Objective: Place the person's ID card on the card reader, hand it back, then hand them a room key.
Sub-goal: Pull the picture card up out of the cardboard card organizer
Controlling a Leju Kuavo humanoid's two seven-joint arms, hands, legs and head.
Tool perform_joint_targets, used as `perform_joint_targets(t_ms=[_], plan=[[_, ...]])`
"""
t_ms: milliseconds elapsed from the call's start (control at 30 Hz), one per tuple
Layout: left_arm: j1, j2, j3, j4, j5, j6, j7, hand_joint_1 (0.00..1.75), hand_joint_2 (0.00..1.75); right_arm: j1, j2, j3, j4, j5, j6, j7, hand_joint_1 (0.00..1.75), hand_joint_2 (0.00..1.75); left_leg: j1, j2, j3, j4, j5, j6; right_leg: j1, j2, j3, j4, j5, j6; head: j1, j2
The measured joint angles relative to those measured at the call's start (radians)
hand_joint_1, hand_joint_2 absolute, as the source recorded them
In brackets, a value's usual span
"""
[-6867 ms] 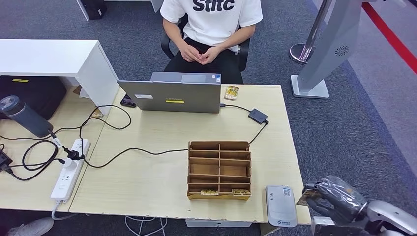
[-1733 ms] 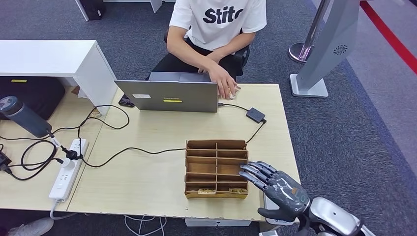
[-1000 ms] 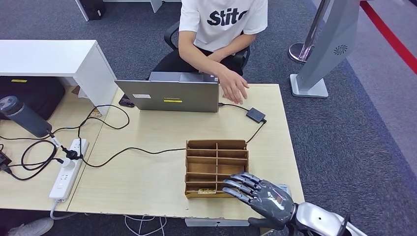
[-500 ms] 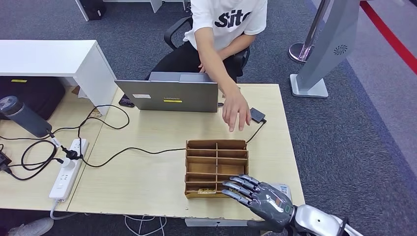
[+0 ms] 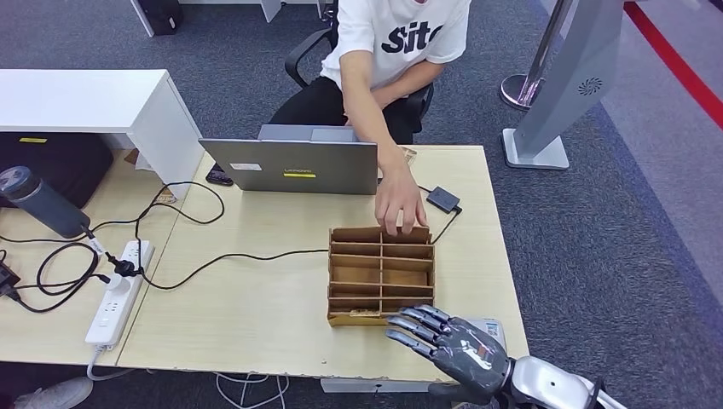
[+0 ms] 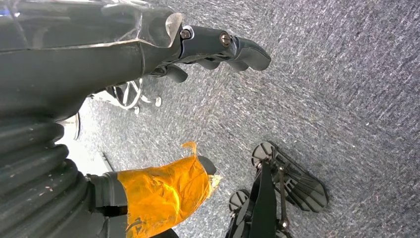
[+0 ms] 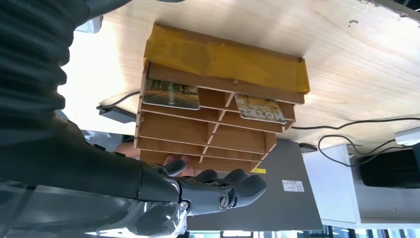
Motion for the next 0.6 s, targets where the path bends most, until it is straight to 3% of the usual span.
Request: perform_joint_targets(t_ms=[233, 467, 600], plan=[[0.000, -0.002, 0.010, 0.000, -0.008, 0.001, 0.000, 0.00, 1.75, 0.010, 0.089, -0.009, 0.027, 0.082, -0.078, 0.054, 0.00, 1.75, 0.001, 0.000, 0.000, 0.000, 0.000, 0.000, 0.000, 0.000, 0.000, 0.000, 0.000, 0.000, 0.000, 0.000], [-0.001, -0.004, 0.013, 0.000, -0.032, 0.002, 0.002, 0.00, 1.75, 0.022, 0.297, -0.060, 0.063, 0.277, -0.191, 0.176, 0.00, 1.75, 0.001, 0.001, 0.000, 0.000, 0.001, -0.001, 0.001, 0.001, -0.001, 0.001, 0.000, 0.000, 0.000, 0.000], [-0.002, -0.006, 0.013, 0.000, -0.044, 0.002, 0.005, 0.00, 1.75, 0.022, 0.395, -0.099, 0.082, 0.335, -0.204, 0.226, 0.00, 1.75, 0.001, 0.001, 0.000, 0.000, 0.001, -0.001, 0.001, 0.001, -0.001, 0.001, 0.000, 0.000, 0.000, 0.000]])
